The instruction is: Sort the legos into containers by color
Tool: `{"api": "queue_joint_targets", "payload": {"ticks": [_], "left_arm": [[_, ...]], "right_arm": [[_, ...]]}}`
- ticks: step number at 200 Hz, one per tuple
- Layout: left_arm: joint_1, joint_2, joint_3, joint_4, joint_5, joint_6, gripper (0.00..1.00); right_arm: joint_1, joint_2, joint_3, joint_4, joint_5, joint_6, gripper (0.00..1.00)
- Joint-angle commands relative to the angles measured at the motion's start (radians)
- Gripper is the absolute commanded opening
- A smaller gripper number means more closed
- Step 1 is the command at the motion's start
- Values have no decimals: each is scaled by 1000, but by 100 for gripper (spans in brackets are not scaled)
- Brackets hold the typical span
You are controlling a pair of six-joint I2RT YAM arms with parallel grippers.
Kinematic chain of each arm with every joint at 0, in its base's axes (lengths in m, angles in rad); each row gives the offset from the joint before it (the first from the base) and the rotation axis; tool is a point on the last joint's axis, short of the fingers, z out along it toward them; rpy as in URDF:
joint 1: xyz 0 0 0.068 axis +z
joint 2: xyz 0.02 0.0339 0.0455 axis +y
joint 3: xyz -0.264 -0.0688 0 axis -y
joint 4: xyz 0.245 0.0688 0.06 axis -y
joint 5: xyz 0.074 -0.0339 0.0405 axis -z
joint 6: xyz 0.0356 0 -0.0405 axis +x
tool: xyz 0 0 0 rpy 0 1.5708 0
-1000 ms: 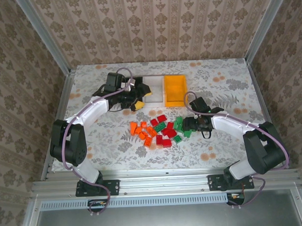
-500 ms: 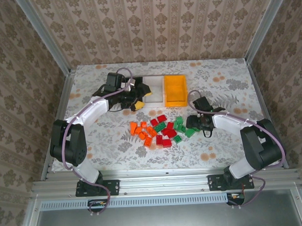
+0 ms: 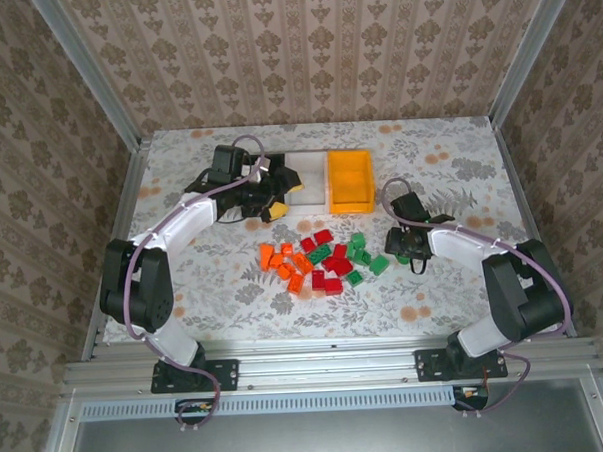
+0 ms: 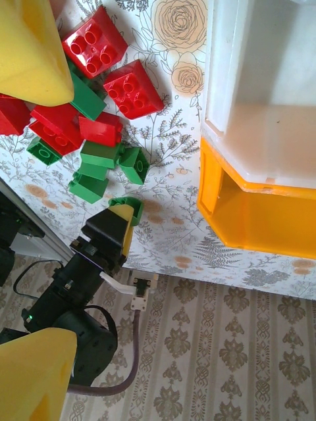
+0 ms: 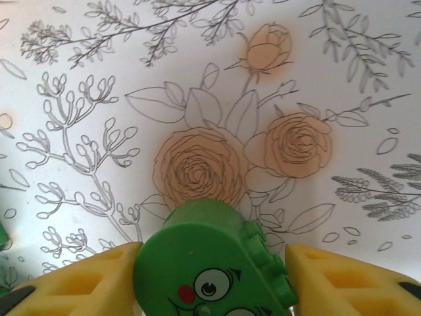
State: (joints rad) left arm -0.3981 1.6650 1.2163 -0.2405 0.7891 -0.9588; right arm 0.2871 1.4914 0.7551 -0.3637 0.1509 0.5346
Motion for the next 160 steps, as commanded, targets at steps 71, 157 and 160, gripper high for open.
{"api": "queue_joint_targets", "payload": {"ticks": [71,157,160], "left_arm": [[-3,-7,13,-14,9,25,90],[-9,-4,14,-14,9,27,90],[-10,-4,14,-14,9,28,90]], "right_arm": [[-54,-35,-18,-23,-35,-15,68],[-33,14,-6,-76,-63,-32,69],[-31,16,-5,-77,-61,-30,69]]}}
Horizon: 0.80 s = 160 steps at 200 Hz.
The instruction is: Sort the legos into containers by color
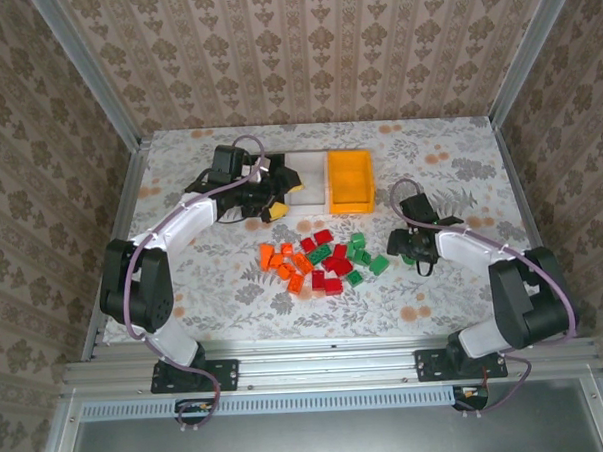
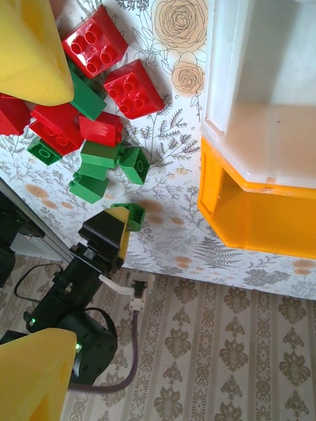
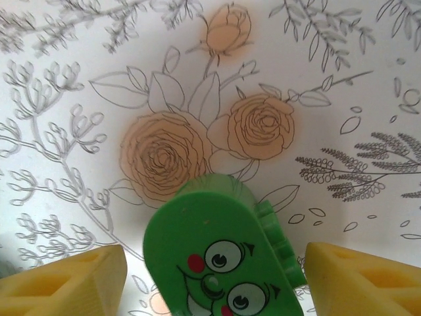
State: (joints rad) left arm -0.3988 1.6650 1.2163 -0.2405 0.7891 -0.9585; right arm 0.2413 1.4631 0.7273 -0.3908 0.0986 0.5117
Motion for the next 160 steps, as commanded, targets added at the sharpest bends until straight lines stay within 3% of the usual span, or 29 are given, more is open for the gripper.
{"api": "queue_joint_targets", "payload": {"ticks": [1,97,160], "left_arm": [[-9,-4,14,-14,9,27,90],[-12,-4,19,-21,10,33,90],[0,-2,24,-29,11,35,90]], "right_arm": [[15,45,23,-51,-9,-7,69],[37,86,79,-31,101,-24,37],[127,9,173,-82,178,-35,31]]}}
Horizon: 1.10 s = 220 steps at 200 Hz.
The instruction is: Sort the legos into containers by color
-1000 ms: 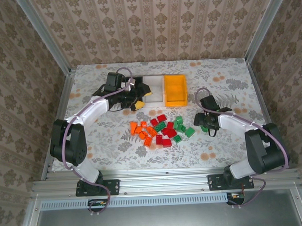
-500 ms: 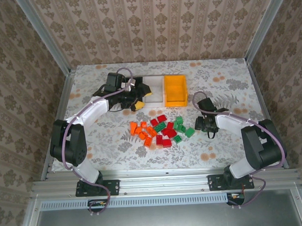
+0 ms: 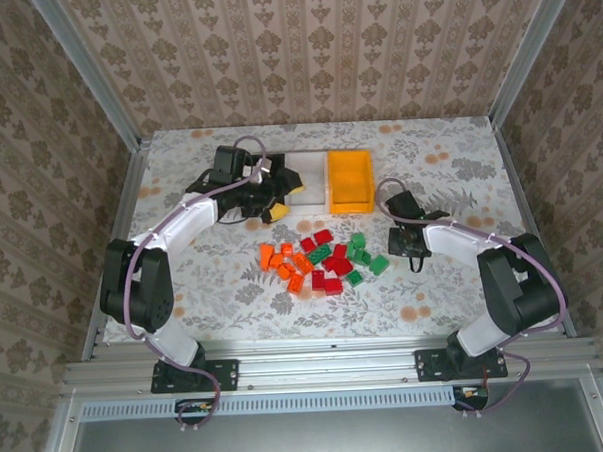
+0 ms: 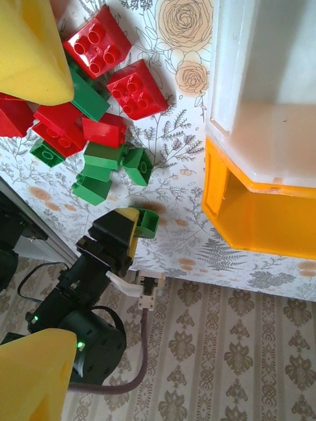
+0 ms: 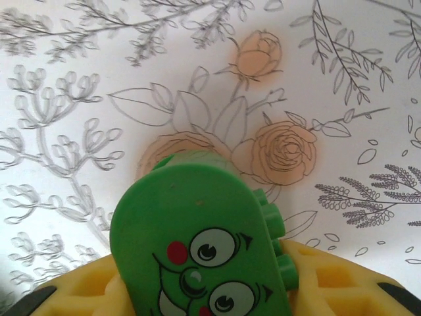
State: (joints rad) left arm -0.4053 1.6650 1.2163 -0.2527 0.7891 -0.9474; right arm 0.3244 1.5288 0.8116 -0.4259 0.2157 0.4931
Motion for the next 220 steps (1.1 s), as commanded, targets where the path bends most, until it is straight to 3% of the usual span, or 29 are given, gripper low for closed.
{"api": "queue_joint_targets", "payload": {"ticks": [1,25,66,116,136,146,169,220], "left_arm": [[8,-2,24,-17,11,24,90],[53,-12,24,-13,14,15,90],[153,-44,0,10,-11,-1,91],[166,-46,5,17,8,-7,91],[166,-54,7,17,9,-5,91],[165,-55,8,17,11,-5,91],[165,-57,7,21,18,-11,91],[127,-74,5,26,14,-8,91]], "right_arm": [[47,-57,94,-48,61,-16,31],[91,1,240,-57,65,-30,31],[110,306,601,-104,63,-98,31],[94,541,895,-210,28,-132,33],[94,568,940,-227,14,-136,38],[96,570,960,-241,18,-138,47],[97,539,962,-242,32,-137,57],[113,377,851,-255,69,-125,58]]}}
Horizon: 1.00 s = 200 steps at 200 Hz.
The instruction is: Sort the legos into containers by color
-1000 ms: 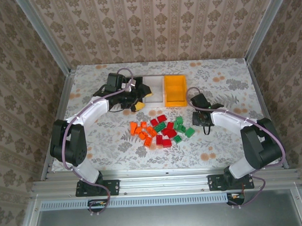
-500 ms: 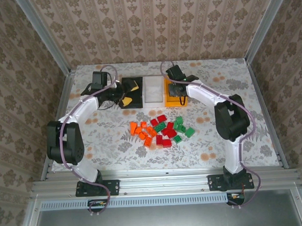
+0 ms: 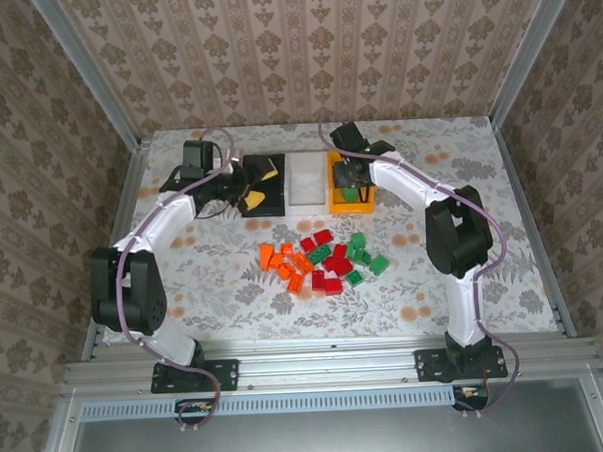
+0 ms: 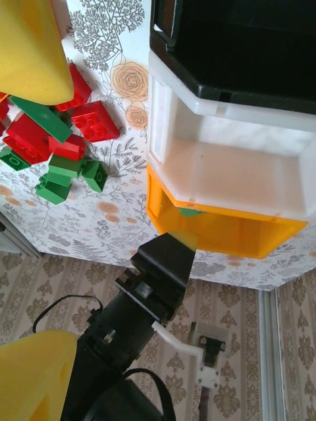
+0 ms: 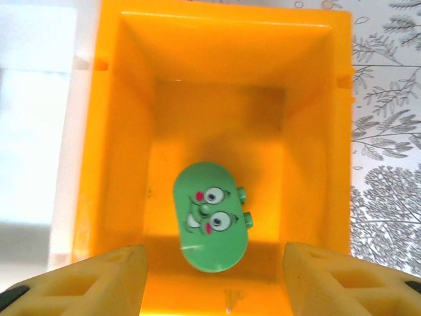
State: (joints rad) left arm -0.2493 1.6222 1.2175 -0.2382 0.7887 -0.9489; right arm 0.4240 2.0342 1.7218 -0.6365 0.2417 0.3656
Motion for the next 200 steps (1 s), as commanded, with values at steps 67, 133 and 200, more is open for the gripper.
{"api": "queue_joint_targets", "payload": {"ticks": [67,133,200], "left_arm": [[-200,-7,14,-20,-1,19,91],[-249,-8,22,-28,0,34,91],[-249,9,25,-37,-2,41,91]], "right_arm": [[158,-635,-823,93,-39,271,71],[176,-709,-959,0,-42,234,76],[110,-580,-980,96,-72,189,73]]}}
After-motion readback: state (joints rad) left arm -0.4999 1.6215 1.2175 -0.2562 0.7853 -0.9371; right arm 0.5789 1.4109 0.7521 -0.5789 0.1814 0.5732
